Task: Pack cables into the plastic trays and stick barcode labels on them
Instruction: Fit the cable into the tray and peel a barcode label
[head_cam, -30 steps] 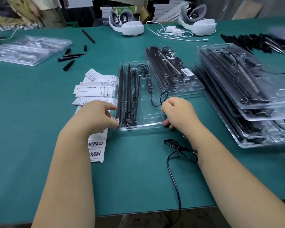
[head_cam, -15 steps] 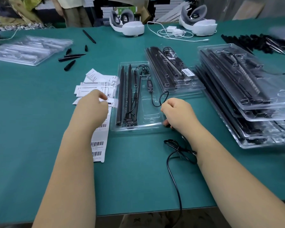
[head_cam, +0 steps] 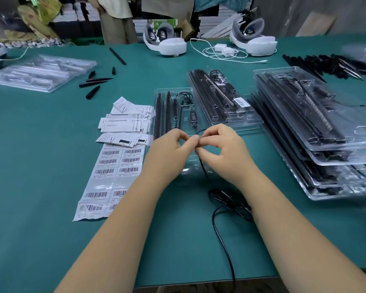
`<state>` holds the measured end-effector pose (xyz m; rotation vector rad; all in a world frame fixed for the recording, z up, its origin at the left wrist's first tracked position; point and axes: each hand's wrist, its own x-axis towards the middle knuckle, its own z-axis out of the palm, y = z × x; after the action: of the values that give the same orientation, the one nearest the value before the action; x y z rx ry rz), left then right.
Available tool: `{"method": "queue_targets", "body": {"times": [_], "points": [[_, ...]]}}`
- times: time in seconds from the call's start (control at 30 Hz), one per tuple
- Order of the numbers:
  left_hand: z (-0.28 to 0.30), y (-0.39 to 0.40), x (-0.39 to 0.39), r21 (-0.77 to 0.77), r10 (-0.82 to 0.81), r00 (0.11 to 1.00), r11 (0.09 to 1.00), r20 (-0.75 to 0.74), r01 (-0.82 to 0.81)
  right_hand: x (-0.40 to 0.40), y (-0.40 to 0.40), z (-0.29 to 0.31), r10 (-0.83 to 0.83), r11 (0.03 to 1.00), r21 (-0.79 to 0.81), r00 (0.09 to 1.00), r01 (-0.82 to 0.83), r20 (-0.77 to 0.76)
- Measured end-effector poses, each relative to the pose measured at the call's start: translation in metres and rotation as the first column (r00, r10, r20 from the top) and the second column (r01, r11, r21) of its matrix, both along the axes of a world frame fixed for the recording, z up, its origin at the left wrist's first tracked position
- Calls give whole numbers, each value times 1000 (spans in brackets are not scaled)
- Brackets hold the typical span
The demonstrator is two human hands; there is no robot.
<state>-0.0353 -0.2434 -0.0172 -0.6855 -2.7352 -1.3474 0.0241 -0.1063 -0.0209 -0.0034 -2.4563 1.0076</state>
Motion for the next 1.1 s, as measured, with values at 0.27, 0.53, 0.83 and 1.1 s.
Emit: {"method": "queue_targets", "body": {"times": [0.27, 0.53, 0.83, 1.1], "points": [[4, -1, 5, 207, -116, 993, 972, 30, 107, -4, 3, 0, -100, 953, -279, 993, 115, 68], [19, -8, 10, 535, -286, 935, 834, 209, 136, -8, 11, -3, -24, 960, -257, 944, 114, 329], [11, 1, 17, 434, -455, 883, 823, 116, 367, -10, 9, -1, 35, 912, -399, 950, 97, 310], [0, 8, 19, -353, -187, 963, 929, -193, 110, -22, 18, 12, -42, 418, -840, 931, 345, 362]]}}
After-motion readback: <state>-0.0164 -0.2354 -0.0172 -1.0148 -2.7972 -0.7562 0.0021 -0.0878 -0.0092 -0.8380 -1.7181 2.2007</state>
